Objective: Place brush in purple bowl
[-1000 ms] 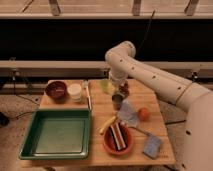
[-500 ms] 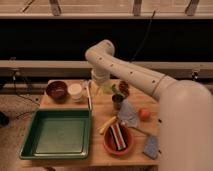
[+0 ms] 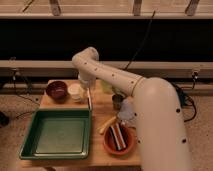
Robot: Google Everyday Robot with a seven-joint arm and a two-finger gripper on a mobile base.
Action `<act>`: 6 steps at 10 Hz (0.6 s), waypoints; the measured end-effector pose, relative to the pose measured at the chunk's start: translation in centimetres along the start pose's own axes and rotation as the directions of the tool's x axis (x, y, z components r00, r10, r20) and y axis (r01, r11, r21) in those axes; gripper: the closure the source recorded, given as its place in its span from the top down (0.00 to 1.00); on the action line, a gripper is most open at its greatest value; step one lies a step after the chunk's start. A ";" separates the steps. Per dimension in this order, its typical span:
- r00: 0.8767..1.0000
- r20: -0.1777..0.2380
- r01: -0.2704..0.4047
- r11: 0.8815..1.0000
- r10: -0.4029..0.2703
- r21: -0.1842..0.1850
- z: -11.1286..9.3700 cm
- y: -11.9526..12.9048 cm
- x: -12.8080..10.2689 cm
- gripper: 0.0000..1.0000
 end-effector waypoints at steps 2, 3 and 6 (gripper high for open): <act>0.999 0.012 -0.034 0.999 0.034 0.017 2.7 0.2 -0.1 0.61; 0.999 0.015 -0.047 0.999 0.047 0.021 3.4 0.3 -0.2 0.61; 0.996 0.034 -0.084 0.996 0.083 0.033 5.5 0.3 -0.2 0.61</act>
